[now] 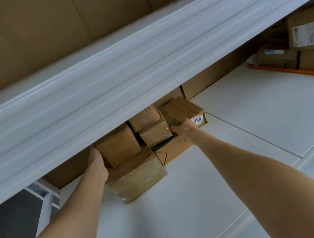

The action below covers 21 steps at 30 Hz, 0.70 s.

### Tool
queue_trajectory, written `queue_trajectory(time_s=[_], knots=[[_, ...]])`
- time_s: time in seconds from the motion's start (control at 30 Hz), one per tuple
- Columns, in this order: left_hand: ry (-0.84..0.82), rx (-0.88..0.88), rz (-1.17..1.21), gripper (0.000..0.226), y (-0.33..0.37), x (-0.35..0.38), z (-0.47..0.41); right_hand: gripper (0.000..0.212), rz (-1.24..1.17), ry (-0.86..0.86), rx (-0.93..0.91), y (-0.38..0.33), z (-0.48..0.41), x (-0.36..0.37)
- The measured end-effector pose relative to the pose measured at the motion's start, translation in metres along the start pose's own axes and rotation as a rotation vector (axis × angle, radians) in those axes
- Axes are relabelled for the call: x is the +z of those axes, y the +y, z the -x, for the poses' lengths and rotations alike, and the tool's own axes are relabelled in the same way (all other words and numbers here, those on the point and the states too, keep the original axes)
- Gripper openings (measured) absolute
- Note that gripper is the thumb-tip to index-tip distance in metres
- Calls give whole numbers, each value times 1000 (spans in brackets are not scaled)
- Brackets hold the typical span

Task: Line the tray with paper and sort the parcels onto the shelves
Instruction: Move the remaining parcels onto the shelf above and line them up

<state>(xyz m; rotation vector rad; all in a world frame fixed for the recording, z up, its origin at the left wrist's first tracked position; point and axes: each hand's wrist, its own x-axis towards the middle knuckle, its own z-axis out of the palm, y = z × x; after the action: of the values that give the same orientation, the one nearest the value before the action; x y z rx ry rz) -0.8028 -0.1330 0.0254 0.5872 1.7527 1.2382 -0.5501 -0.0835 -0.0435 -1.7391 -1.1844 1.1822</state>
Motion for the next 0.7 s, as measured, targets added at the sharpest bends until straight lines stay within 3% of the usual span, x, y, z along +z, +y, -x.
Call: queue_trajectory(time_s=[0.27,0.47,0.7], knots=[[-101,-11,-42,68,-5,20,14,55,82,136,87,14,6,-28],[-170,-32,-18,73,-8,52,34,39,73,239,141,34,19,-71],[-277,-7,-75,72,-11,95,64,48,121,331,208,47,40,-119]])
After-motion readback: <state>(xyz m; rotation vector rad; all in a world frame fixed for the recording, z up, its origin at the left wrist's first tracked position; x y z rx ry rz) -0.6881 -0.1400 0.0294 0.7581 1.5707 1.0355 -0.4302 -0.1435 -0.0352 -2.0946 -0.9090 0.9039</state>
